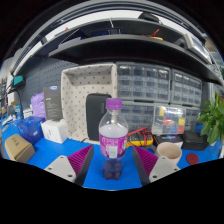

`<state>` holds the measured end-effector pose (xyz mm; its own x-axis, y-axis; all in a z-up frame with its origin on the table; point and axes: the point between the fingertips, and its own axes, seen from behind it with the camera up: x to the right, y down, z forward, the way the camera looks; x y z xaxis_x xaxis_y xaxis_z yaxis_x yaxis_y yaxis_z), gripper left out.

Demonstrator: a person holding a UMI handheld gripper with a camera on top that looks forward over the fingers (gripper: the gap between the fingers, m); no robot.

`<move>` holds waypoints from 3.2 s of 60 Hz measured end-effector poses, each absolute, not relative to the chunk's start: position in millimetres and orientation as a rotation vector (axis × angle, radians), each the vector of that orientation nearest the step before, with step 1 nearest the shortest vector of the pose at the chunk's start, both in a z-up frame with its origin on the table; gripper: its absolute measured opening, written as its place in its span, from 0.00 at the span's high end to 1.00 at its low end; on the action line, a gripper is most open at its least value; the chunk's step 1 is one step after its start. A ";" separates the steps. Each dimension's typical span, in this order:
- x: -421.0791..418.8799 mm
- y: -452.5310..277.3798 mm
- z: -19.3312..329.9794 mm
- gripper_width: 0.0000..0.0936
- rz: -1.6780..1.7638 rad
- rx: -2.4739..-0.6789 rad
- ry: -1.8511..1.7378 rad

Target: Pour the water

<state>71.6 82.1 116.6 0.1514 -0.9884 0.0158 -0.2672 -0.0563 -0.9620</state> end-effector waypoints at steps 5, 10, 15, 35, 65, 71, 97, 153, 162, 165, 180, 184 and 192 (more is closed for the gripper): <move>98.4 91.1 115.2 0.16 -0.985 -1.483 1.247; 118.1 94.2 112.7 0.21 -0.994 -1.473 1.228; 132.4 92.2 111.3 0.44 -1.022 -1.442 1.233; 143.3 77.8 114.3 0.57 -0.946 -1.324 1.303; 153.4 40.2 178.2 0.57 -0.201 -0.433 1.624; 155.7 25.5 182.0 0.57 -0.040 -0.219 1.649; 158.0 9.0 151.4 0.57 0.455 0.245 1.706; 132.9 -193.1 256.3 0.57 -1.162 -1.186 1.378; 147.1 -241.5 208.2 0.57 -1.224 -1.276 1.397; 151.7 -255.2 193.1 0.57 -1.224 -1.271 1.424; 162.0 -283.3 110.7 0.53 -1.190 -1.351 1.490; 164.6 -279.9 115.9 0.50 -1.212 -1.277 1.439; 151.9 -284.8 120.7 0.51 -1.227 -1.207 1.428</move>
<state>151.9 -284.8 120.7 -0.1462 -0.9890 -0.0231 -0.1261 0.0418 -0.9911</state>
